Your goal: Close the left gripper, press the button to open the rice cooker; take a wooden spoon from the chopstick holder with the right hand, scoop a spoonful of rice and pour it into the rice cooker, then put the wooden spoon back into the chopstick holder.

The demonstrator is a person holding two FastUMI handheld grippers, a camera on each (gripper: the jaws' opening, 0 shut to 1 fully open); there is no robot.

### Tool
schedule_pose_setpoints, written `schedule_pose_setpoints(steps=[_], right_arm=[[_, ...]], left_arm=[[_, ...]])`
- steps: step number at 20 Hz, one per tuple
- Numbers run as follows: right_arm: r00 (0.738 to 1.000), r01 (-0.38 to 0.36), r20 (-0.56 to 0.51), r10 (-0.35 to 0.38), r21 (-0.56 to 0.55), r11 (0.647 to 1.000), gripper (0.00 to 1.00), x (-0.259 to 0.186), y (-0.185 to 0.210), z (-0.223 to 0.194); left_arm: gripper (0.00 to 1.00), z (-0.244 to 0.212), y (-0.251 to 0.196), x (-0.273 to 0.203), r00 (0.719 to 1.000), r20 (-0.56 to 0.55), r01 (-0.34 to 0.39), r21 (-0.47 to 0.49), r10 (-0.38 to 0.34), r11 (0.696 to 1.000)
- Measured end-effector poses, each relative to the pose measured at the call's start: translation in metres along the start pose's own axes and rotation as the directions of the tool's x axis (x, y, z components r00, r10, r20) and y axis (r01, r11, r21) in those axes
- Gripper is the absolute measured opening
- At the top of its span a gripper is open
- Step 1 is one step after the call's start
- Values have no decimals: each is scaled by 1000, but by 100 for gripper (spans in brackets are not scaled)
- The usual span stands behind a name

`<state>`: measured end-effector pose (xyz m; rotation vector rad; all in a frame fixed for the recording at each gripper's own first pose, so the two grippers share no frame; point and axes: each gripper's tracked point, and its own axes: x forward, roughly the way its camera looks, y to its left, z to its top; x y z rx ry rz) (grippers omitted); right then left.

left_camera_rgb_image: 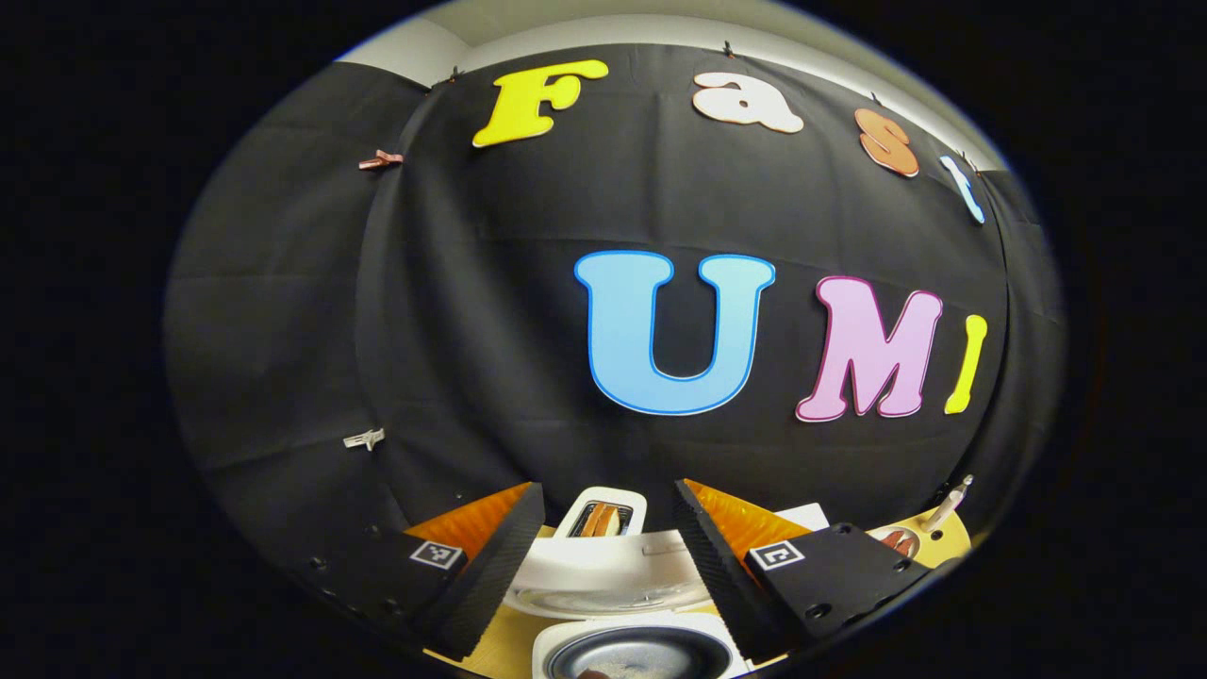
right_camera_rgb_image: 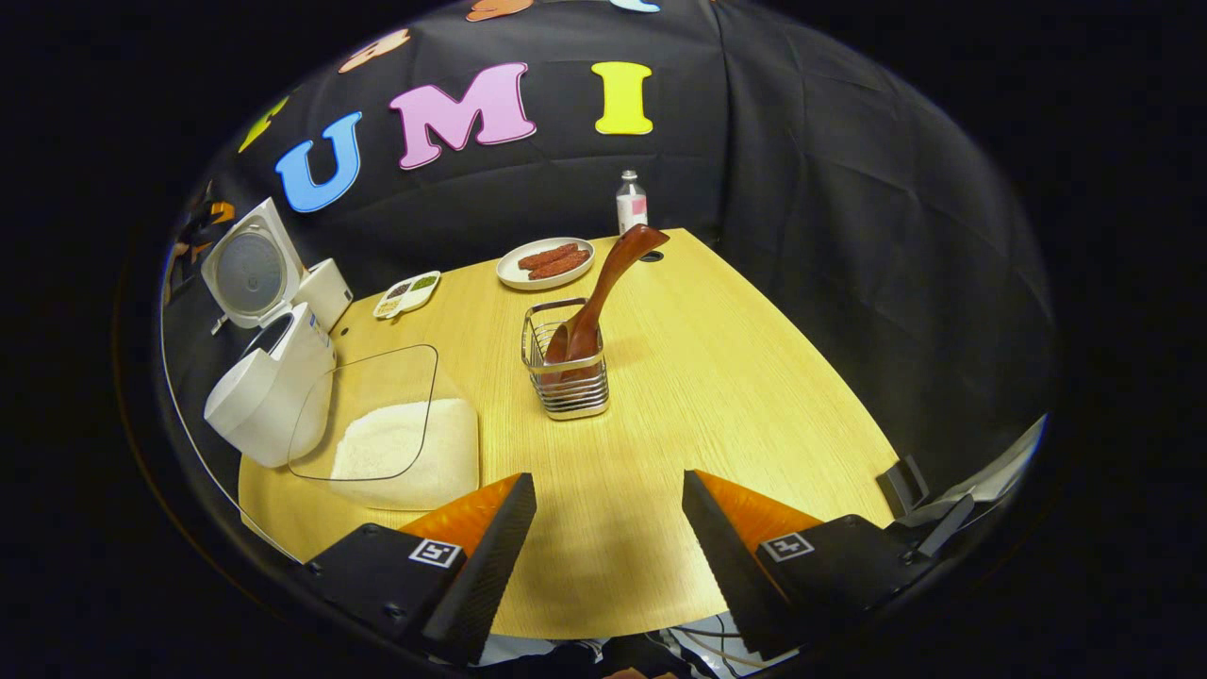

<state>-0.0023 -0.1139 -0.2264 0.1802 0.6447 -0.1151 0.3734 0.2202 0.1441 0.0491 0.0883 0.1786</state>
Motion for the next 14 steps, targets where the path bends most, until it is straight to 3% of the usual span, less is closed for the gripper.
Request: schedule_pose_setpoints(steps=[4,6,14], right_arm=[[1000,-5,-5,5,-17,1000,99,-1,4,-2],[1000,-5,1,5,-12,1000,99,-1,4,-1],[999,-43,9,43,1,999,99,4,18,4]], left_arm=[[94,-17,-16,30,995,-80,48,-38,-51,998],[94,-32,-18,35,990,-139,35,0,-35,999],[99,-52,-27,-8,967,-242,73,-37,-80,997]])
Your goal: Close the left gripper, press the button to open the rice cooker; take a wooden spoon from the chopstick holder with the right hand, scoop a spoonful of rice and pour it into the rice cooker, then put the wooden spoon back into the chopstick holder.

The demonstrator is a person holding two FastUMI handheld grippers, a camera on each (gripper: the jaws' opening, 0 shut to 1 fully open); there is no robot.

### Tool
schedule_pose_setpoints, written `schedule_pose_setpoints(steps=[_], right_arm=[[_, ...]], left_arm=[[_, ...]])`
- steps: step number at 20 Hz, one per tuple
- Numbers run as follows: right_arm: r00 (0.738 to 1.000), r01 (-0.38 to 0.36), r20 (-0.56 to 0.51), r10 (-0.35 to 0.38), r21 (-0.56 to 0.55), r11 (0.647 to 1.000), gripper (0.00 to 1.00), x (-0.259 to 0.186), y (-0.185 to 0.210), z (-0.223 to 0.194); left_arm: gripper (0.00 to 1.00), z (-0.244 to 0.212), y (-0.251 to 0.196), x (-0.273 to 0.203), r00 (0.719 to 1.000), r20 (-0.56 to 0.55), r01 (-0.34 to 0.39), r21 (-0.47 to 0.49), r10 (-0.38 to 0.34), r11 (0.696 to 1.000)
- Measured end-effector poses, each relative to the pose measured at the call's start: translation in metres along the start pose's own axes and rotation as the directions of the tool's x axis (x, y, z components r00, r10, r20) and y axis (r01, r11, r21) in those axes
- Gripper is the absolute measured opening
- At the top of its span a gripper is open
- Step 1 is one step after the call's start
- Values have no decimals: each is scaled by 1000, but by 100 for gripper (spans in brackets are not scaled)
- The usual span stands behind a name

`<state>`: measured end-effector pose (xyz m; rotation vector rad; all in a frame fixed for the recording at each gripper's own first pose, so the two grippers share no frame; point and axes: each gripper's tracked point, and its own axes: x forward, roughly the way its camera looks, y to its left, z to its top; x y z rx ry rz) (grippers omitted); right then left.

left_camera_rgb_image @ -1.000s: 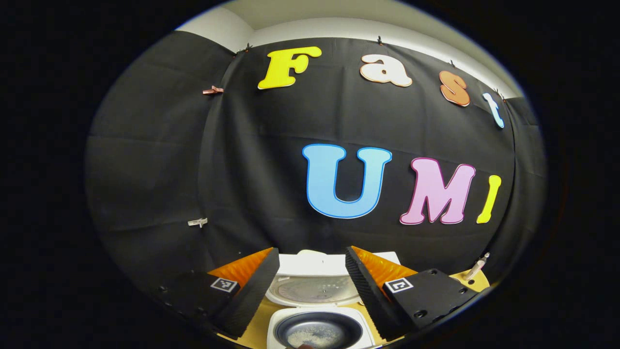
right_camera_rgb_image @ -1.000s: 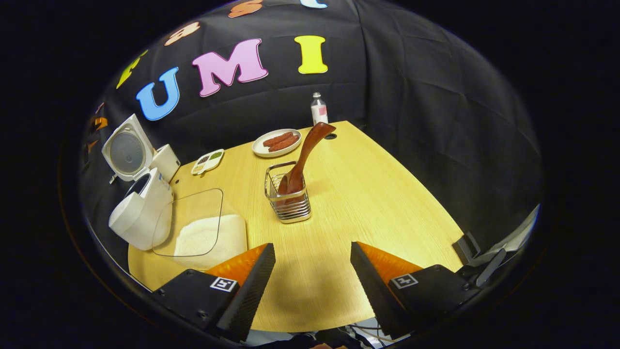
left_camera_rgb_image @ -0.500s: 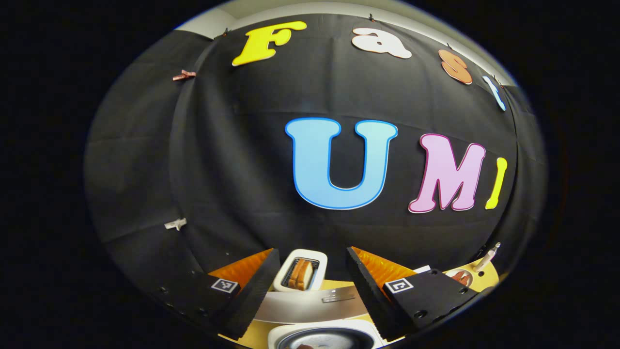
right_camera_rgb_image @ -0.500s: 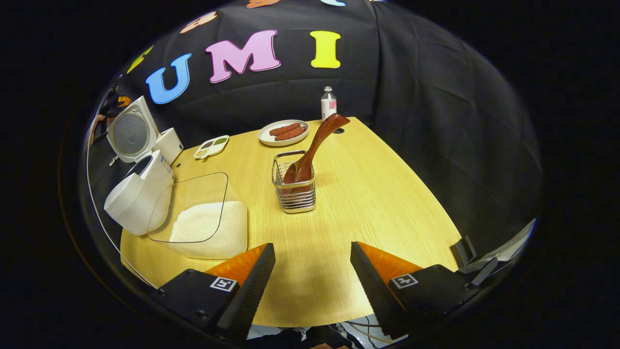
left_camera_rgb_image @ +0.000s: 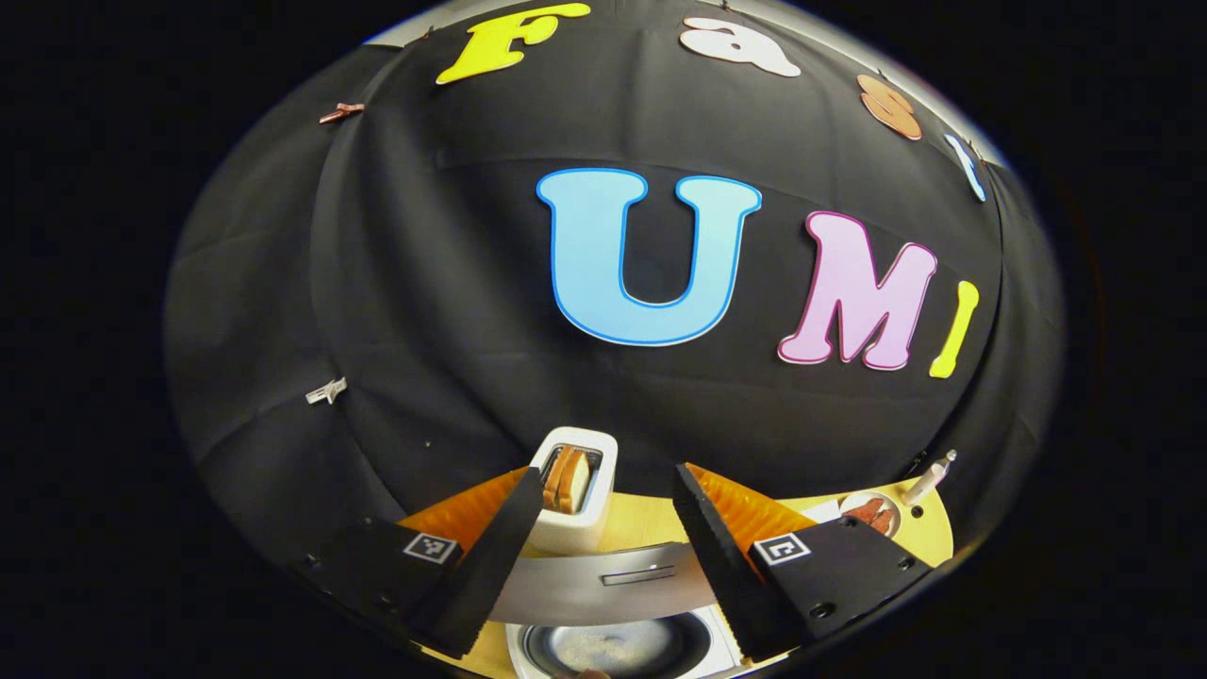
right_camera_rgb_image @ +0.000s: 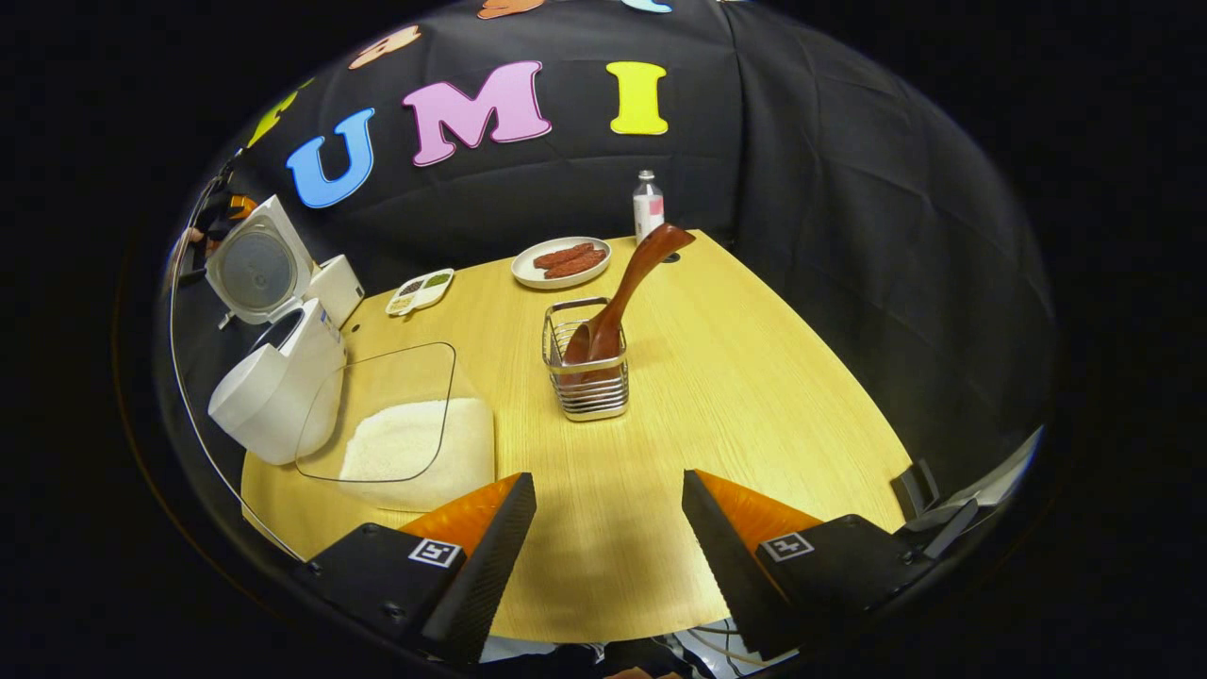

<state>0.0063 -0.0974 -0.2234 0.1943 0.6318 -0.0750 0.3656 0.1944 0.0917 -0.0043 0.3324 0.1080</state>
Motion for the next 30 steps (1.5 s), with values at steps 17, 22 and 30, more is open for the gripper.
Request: schedule_pose_setpoints(steps=[17,22,30], right_arm=[[998,-64,-30,61,-113,992,99,-15,18,-25],[997,-65,-50,58,-136,989,99,-26,19,-40],[998,-62,-33,58,-115,991,99,-34,21,-41]], left_arm=[[98,-200,-25,-83,995,-94,-13,37,17,999],[99,-248,-23,-77,996,-90,-26,18,27,1000],[100,-257,-24,-76,998,-11,-61,60,61,996]])
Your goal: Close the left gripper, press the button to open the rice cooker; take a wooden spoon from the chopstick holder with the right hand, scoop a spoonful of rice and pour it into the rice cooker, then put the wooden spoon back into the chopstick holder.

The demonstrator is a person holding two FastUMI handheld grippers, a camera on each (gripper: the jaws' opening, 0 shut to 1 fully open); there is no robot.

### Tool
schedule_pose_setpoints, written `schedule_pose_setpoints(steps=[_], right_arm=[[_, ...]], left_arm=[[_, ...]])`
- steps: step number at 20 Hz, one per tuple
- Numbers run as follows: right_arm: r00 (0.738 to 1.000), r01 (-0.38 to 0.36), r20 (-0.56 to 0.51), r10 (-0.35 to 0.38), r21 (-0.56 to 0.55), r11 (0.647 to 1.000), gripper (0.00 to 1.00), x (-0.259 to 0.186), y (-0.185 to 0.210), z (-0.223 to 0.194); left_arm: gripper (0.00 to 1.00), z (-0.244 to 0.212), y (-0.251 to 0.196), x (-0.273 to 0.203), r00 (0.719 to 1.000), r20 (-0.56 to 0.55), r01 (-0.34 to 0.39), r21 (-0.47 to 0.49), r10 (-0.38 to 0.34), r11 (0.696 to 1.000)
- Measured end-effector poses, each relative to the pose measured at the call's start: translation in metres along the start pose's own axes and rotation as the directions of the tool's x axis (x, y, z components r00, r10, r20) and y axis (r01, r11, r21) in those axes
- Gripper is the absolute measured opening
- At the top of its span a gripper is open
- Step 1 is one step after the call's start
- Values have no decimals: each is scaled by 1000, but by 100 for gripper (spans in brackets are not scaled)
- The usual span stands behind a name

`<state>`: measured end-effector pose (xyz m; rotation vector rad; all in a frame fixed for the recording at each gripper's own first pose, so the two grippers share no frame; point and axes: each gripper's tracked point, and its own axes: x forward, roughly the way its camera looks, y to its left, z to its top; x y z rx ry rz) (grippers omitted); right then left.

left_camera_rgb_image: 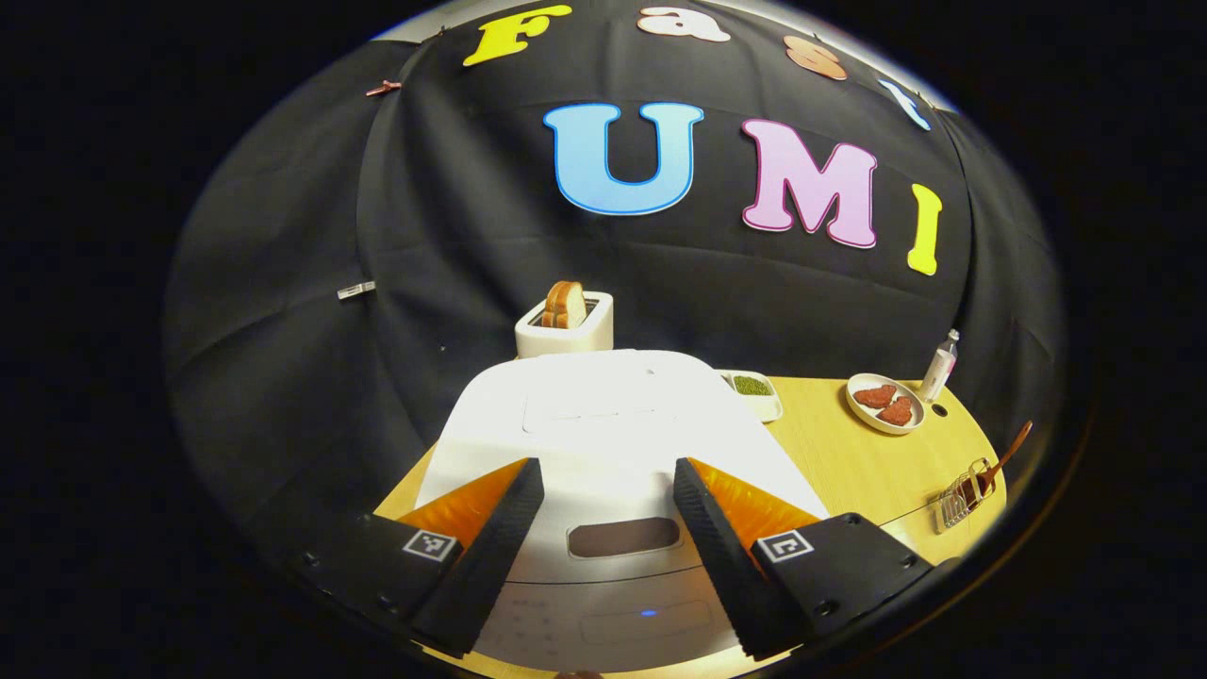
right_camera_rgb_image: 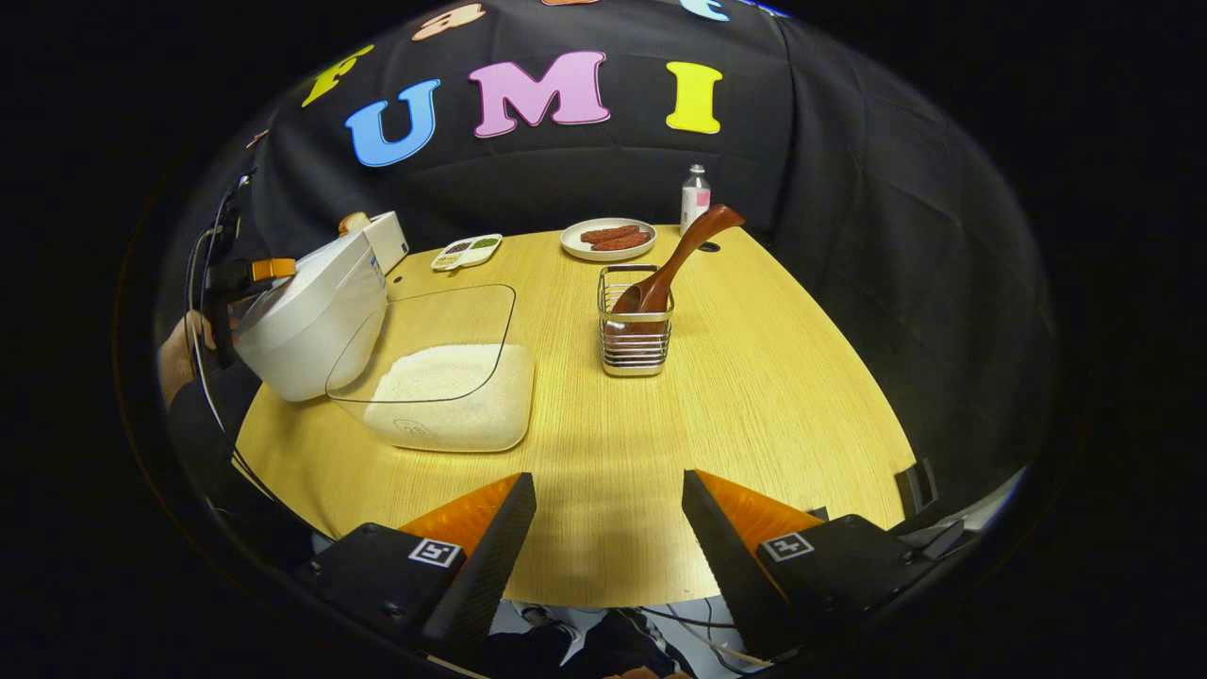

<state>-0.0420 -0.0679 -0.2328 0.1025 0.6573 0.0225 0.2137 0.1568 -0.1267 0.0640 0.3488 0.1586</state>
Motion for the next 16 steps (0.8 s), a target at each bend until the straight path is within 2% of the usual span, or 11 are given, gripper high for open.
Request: schedule_pose_setpoints(steps=[4,6,8,11,13,16], right_arm=[[999,6,50,-7,16,1000,99,-3,2,19],[996,14,93,-14,4,1000,99,-10,2,35],[983,27,180,-25,-13,1000,99,-23,4,67],[947,42,321,-25,-48,998,98,-52,12,118],[918,34,396,-17,-36,999,98,-73,21,147],[855,55,519,-22,-48,997,98,-110,29,182]], left_arm=[[99,10,2,-9,1000,16,-11,3,11,1000],[95,41,4,-37,991,128,-25,-7,26,1000],[95,68,-5,-75,976,217,-19,-4,20,1000],[95,97,-25,-145,941,337,39,-16,-31,999],[95,102,-32,-187,928,368,70,-23,-57,997],[95,98,-38,-241,914,396,93,-5,-84,996]])
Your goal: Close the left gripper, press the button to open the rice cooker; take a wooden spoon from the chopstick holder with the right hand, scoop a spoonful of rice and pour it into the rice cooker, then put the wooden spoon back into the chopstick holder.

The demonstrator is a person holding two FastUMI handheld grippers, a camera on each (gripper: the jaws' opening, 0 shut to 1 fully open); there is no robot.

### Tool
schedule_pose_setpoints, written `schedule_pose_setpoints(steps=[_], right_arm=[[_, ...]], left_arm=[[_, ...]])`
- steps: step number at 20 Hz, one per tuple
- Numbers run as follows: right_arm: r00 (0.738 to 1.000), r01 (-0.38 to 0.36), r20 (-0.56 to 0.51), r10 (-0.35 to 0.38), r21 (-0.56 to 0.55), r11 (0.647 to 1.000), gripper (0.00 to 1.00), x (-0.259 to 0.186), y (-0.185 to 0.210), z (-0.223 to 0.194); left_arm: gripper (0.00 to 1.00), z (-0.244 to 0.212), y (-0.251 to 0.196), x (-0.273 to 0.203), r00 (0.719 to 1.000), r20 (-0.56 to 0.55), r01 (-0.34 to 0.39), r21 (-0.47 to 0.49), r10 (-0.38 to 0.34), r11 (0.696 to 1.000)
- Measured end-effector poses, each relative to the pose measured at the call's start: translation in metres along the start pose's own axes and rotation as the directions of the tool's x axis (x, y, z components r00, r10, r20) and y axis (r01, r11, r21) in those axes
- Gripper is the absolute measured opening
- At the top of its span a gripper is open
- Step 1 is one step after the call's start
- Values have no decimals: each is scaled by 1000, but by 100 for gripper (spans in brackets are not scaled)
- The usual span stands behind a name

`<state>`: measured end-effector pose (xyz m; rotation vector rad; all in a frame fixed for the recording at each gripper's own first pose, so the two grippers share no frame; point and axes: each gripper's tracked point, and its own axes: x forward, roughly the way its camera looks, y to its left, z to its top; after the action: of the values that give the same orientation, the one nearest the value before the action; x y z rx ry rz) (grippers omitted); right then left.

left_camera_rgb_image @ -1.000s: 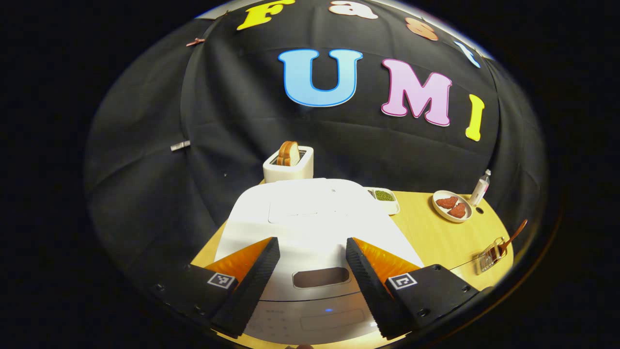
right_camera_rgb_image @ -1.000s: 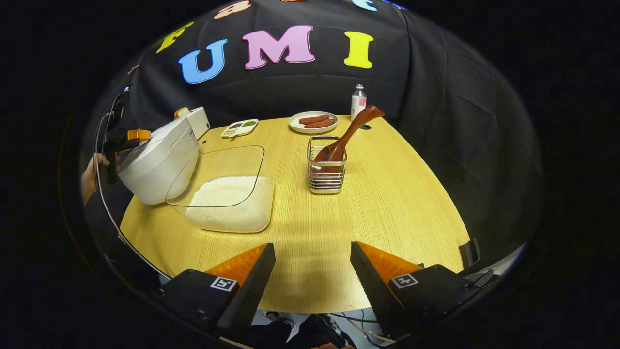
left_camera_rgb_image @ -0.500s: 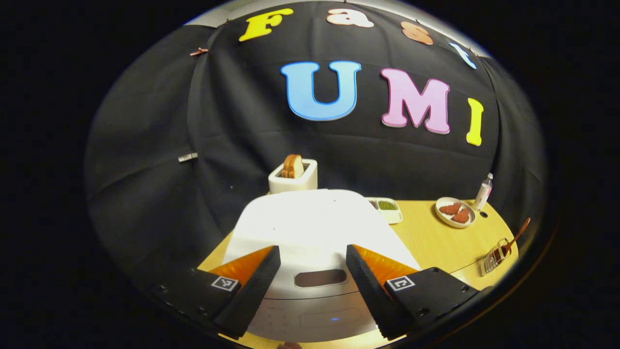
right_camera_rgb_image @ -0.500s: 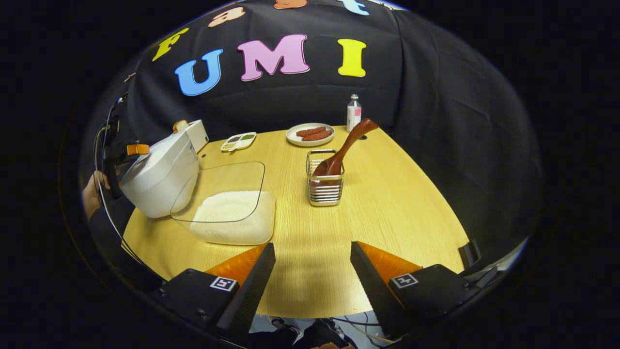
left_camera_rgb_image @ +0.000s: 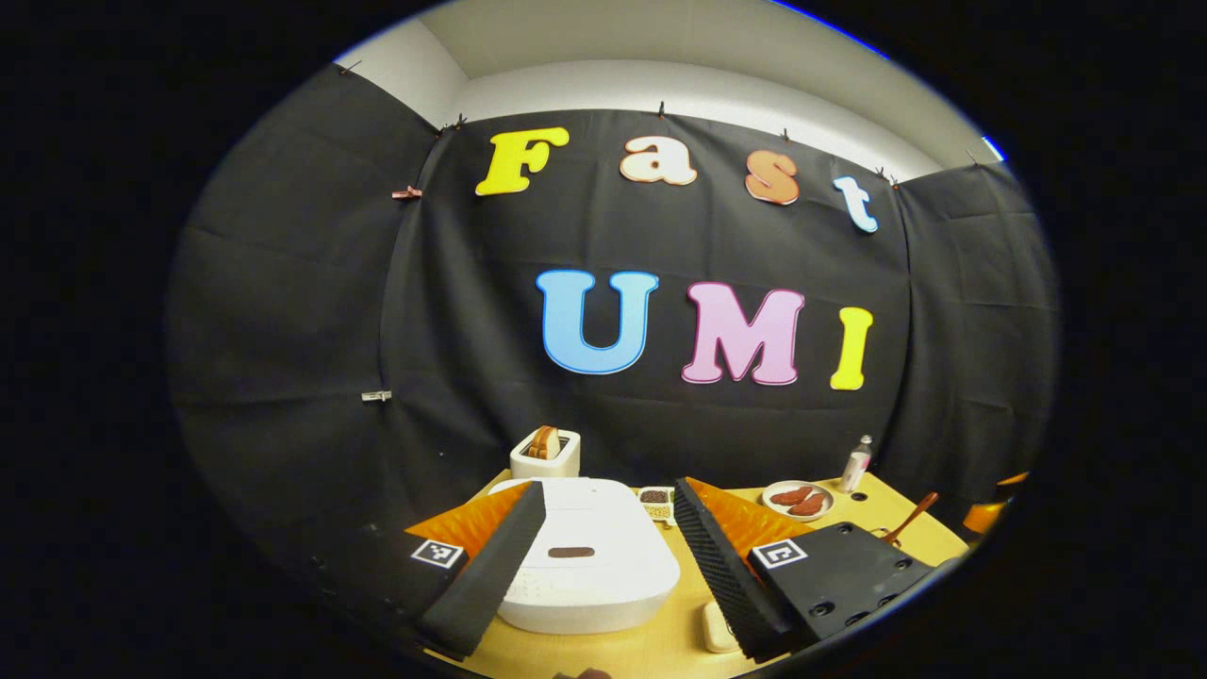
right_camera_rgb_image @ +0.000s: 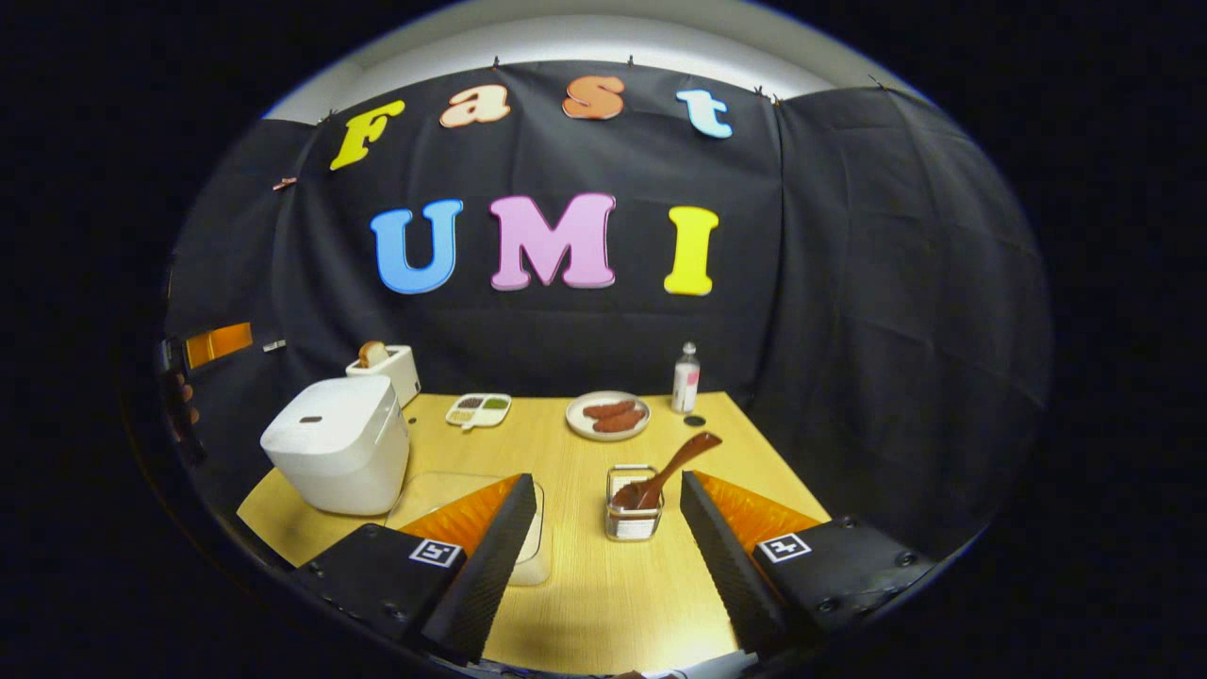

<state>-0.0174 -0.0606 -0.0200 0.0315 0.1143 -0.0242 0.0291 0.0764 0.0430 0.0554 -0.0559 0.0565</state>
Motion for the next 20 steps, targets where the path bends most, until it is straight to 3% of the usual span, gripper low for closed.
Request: schedule_pose_setpoints(steps=[3,7,20], right_arm=[[998,-3,57,0,52,999,97,-22,11,20],[996,1,85,-4,43,999,98,-50,19,19],[999,-34,42,34,5,999,97,-46,52,11]], left_arm=[[95,5,-1,-45,1000,0,8,42,-8,999],[95,-6,-17,-85,997,-33,62,-7,-62,998],[95,-18,-13,-81,995,-60,79,-60,-83,995]])
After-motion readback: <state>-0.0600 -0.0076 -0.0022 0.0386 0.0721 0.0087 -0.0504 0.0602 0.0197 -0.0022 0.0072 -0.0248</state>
